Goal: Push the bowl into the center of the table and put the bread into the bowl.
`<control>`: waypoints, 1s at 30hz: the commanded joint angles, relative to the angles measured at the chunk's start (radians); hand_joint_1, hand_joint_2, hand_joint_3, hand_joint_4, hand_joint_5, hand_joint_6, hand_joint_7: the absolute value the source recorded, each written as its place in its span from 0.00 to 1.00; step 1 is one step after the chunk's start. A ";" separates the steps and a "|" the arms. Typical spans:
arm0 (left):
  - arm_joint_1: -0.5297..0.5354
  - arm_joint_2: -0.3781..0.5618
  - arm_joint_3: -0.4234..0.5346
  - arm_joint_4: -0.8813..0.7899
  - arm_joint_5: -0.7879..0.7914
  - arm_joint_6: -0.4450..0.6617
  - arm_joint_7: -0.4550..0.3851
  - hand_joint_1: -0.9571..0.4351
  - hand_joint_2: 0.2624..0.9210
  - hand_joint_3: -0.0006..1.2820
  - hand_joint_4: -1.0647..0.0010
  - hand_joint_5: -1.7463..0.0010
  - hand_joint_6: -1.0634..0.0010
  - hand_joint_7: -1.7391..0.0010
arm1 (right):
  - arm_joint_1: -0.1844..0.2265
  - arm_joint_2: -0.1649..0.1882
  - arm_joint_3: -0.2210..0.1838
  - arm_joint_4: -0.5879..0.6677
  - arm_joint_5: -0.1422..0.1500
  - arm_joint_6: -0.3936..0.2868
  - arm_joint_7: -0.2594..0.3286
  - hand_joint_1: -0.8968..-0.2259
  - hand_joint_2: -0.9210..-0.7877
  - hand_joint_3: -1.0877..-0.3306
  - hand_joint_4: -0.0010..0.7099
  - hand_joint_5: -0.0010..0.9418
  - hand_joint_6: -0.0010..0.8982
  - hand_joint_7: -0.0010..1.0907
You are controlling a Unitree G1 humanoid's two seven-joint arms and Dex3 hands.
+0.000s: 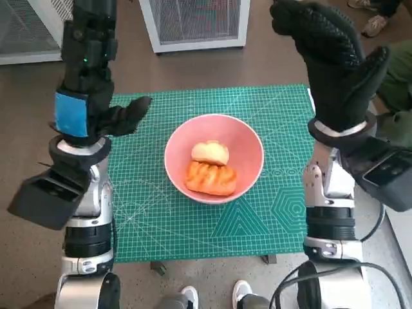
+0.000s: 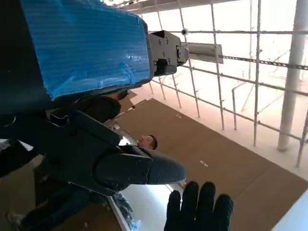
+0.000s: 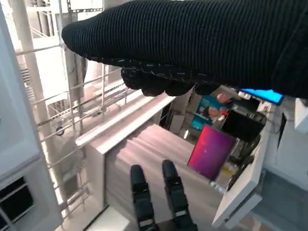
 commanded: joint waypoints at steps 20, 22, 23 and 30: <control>0.014 -0.008 -0.056 0.002 -0.023 -0.005 0.006 0.15 1.00 0.33 0.96 1.00 0.91 0.99 | 0.008 -0.009 0.013 0.018 -0.055 -0.026 -0.054 0.40 0.00 0.37 0.40 0.00 0.27 0.36; 0.013 -0.006 -0.058 0.003 -0.030 -0.005 -0.001 0.15 1.00 0.33 0.96 1.00 0.91 0.99 | 0.008 -0.011 0.014 0.019 -0.055 -0.027 -0.055 0.40 0.00 0.37 0.40 0.00 0.27 0.36; 0.012 -0.005 -0.059 0.003 -0.034 -0.005 -0.005 0.15 1.00 0.33 0.96 1.00 0.91 0.99 | 0.009 -0.011 0.014 0.018 -0.056 -0.027 -0.056 0.40 0.00 0.37 0.40 0.00 0.27 0.36; 0.009 0.005 -0.060 0.008 -0.066 -0.011 -0.043 0.17 1.00 0.32 0.96 1.00 0.90 0.98 | 0.013 -0.012 0.016 0.022 -0.060 -0.030 -0.061 0.40 0.00 0.38 0.39 0.00 0.27 0.36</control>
